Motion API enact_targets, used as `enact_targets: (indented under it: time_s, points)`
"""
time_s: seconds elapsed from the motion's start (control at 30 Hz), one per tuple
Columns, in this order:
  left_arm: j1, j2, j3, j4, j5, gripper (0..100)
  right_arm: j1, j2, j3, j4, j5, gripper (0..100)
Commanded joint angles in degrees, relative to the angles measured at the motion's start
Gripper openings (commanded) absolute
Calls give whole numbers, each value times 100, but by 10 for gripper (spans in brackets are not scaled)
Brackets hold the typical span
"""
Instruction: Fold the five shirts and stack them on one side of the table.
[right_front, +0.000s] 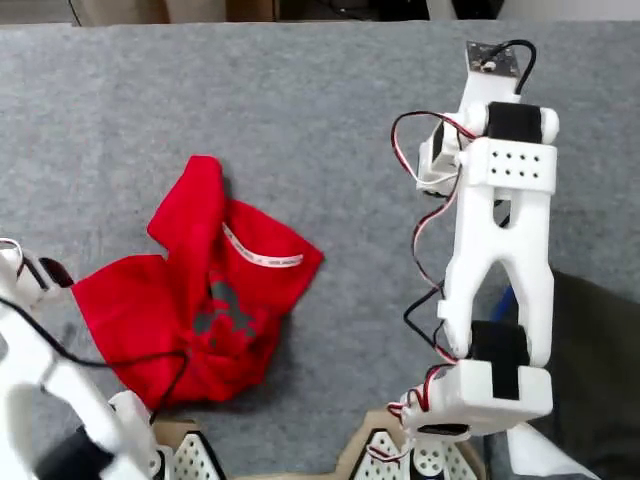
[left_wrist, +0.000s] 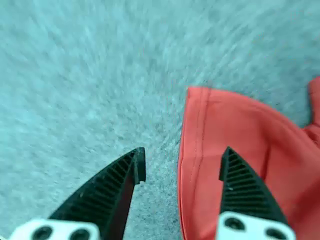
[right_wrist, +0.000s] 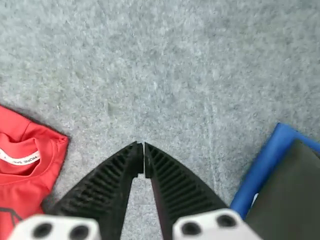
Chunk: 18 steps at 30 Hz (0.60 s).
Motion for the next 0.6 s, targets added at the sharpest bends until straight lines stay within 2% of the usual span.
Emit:
enact_targets:
  time_s: [0.0, 0.2, 0.4, 0.57]
  points:
    - [-53, 1279, -598, -149, 141, 234, -207, 13, -277, -26, 53, 16]
    - [-44, 2633, -1266, 35, 615, 236, -497, 22, -277, -26, 53, 16]
    - [114, 2905, -1468, -484, 958, 236, -532, 22, -277, -26, 35, 16]
    - [554, 2914, -1275, -870, 1284, 233, -532, -4, -277, 0, 18, 16]
